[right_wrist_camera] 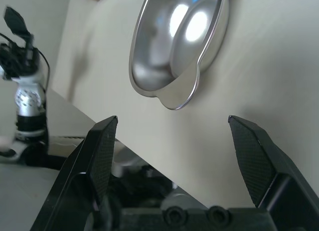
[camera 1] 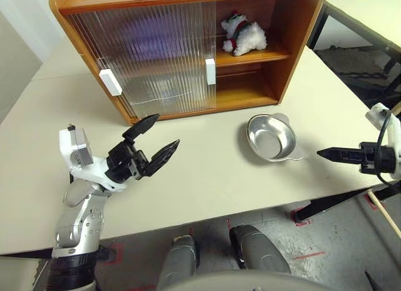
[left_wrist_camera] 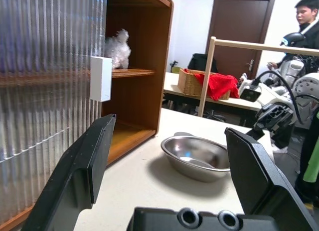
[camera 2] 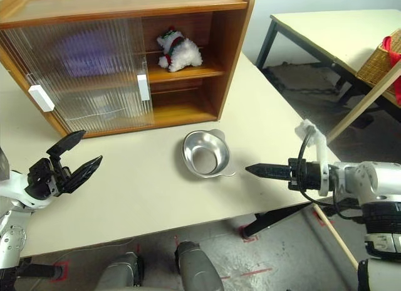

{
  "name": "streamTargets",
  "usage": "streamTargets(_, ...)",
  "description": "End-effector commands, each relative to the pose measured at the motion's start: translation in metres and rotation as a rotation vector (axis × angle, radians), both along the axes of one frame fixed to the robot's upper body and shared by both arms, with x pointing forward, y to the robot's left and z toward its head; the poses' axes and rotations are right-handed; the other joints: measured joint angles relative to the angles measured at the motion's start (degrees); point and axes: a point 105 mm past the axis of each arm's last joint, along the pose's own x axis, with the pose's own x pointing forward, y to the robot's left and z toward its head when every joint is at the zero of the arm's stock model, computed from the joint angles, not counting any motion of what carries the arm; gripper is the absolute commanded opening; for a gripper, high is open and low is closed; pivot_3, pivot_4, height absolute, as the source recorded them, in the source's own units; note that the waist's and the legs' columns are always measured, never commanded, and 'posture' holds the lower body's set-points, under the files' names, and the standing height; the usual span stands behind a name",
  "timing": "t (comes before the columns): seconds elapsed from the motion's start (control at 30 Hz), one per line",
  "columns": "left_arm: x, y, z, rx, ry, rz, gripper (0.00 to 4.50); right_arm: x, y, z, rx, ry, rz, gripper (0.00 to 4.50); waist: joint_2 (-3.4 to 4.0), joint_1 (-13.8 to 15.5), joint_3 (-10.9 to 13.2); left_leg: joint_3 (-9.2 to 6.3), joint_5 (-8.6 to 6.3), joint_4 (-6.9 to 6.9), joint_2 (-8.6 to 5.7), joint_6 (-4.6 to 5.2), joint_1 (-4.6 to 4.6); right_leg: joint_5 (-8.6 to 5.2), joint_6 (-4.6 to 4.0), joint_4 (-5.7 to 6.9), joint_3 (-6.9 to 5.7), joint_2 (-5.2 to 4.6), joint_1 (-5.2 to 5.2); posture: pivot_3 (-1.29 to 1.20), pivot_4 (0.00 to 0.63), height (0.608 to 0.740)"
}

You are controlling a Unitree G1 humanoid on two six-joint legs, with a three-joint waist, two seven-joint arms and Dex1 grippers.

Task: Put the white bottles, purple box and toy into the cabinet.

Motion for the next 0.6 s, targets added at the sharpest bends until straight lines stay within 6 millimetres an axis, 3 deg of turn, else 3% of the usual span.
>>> streamTargets(0.03, -0.002, -0.002, -0.005, 0.025, 0.013, -0.012, 4.50, 0.000, -0.001, -0.012, -0.015, 0.019, -0.033, 4.45, 0.00, 0.1, 0.0, -0.02, 0.00, 0.00, 0.00, 0.00, 0.04, 0.00, 0.00, -0.01, -0.01, 0.00, 0.00, -0.20, 0.110, 0.740)
streamTargets(0.5, 0.002, -0.001, -0.002, 0.025, 0.010, -0.012, 4.50, 0.015, 0.039, -0.010, 0.079, -0.009, -0.034, 4.45, 0.00, 0.4, 0.0, -0.13, -0.11, -0.03, 0.00, 0.03, -0.02, -0.10, -0.02, -0.05, 0.01, -0.01, -0.04, -0.20, 0.106, 0.740)
streamTargets(0.6, 0.003, 0.001, 0.000, 0.033, 0.007, -0.007, 4.50, 0.017, 0.046, -0.009, 0.106, -0.009, -0.036, 3.82, 0.00, 0.4, 0.0, -0.14, -0.11, -0.04, 0.00, 0.04, -0.01, -0.11, -0.02, -0.05, 0.00, 0.00, -0.04, -0.21, 0.103, 0.740)
